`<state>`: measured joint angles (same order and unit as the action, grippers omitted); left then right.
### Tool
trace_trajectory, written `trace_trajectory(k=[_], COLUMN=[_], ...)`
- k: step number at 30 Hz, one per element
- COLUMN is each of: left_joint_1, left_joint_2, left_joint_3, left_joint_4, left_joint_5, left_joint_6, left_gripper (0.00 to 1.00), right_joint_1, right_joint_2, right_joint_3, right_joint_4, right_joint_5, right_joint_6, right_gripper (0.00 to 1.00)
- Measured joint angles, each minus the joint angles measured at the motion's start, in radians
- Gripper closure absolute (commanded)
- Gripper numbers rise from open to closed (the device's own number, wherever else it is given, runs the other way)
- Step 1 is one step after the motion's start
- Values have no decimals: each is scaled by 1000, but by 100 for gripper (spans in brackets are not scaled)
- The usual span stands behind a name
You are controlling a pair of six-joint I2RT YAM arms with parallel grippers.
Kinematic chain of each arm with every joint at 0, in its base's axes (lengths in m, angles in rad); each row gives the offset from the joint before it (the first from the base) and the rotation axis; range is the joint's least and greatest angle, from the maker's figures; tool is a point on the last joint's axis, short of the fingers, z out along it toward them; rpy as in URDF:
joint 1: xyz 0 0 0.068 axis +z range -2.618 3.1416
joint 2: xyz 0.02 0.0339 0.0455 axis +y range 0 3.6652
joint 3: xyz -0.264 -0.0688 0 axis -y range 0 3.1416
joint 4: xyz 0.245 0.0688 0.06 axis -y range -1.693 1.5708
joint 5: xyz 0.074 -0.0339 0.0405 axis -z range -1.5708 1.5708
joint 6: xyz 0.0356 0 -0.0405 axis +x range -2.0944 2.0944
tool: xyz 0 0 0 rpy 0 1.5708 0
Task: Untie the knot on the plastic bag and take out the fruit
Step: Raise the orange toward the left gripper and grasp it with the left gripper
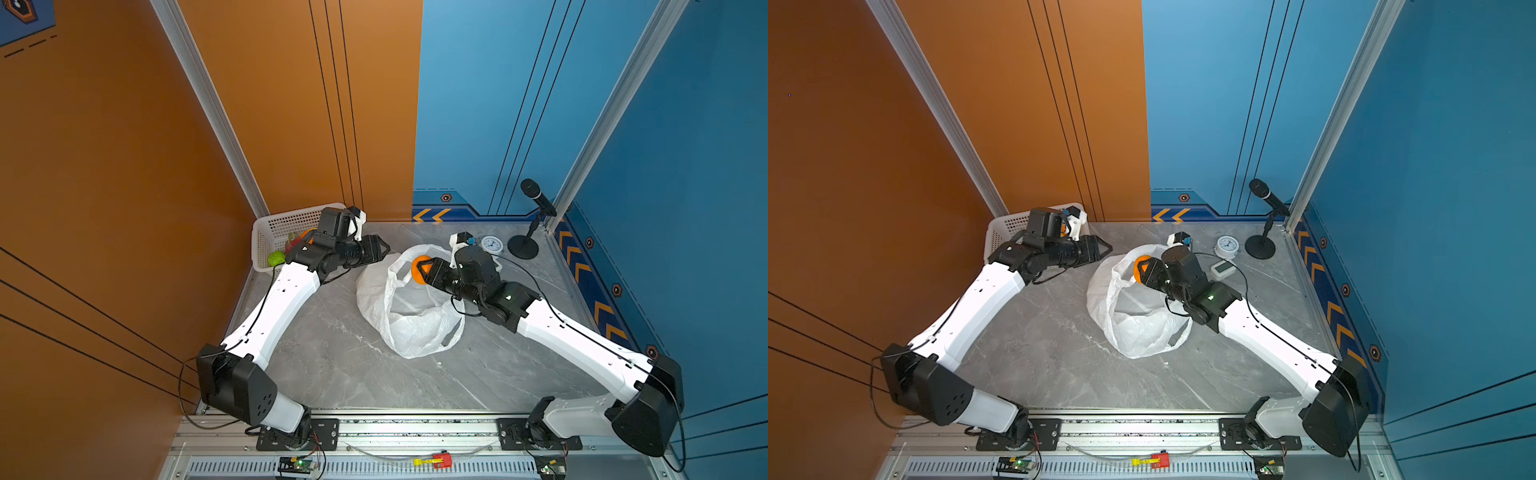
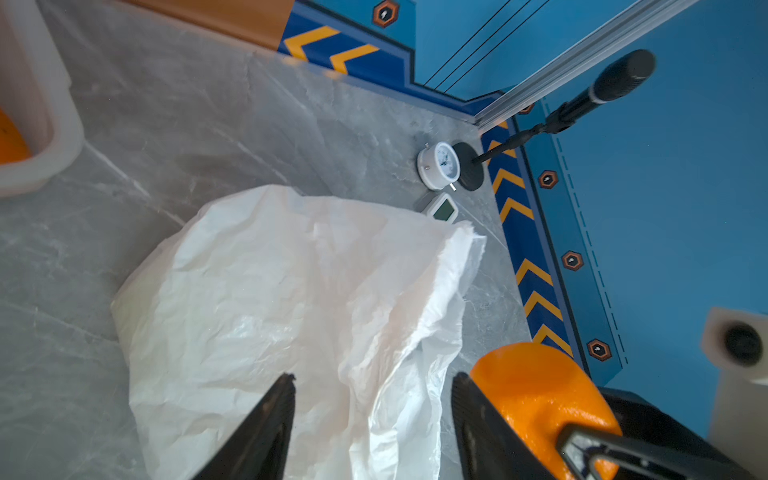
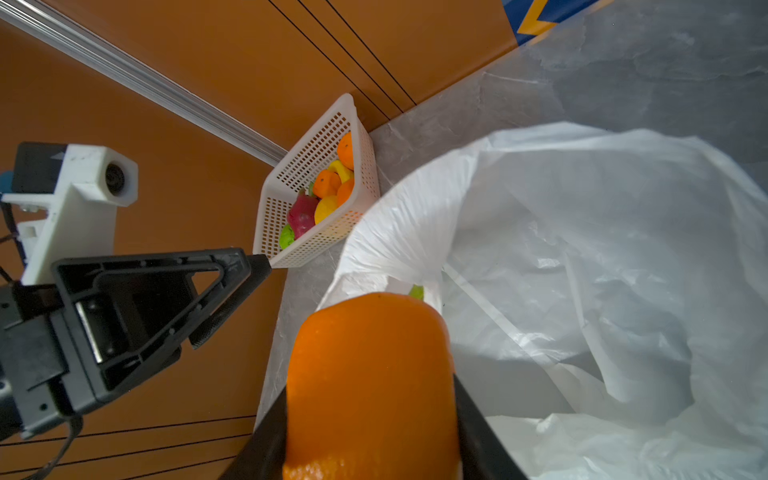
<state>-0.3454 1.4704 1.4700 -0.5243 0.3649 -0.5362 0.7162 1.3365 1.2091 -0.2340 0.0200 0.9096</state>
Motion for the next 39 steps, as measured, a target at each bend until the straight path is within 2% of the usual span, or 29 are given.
trace_trajectory(k=[10,11,16,20,25,32,37,39], left_joint_1=[-43,-51,-90,-128,-153,-153,-154,-156], left_joint_2=[-136,-145,-154,-154,-146,-75,-12,-5], left_joint_3=[-167,-180,-195,-215,-227,-227,-206,-201], left_joint_4=[331,359,457,522,563,632,661,668], left_joint_5=[76,80,103,121,126,126,149,156], left_joint_6=[125,145,261,362,425,418,378,369], left_gripper=[15,8,3,1,1,1,12,13], right_joint_1=[-147,-158,-174,-174,-174,-166,-169,-172], right_joint_2=[21,31,71,103,109,109,109,109], right_joint_3=[162,172,187,214,228,229,226,224], right_joint_4=[-19,-18,-17,-12,10,54,71,72], right_joint_5=[-153,-177,-258,-314,-358,-393,-401,-401], right_joint_6=[159,182,283,351,414,475,499,504], right_gripper=[70,70,70,70,70,71,71,71])
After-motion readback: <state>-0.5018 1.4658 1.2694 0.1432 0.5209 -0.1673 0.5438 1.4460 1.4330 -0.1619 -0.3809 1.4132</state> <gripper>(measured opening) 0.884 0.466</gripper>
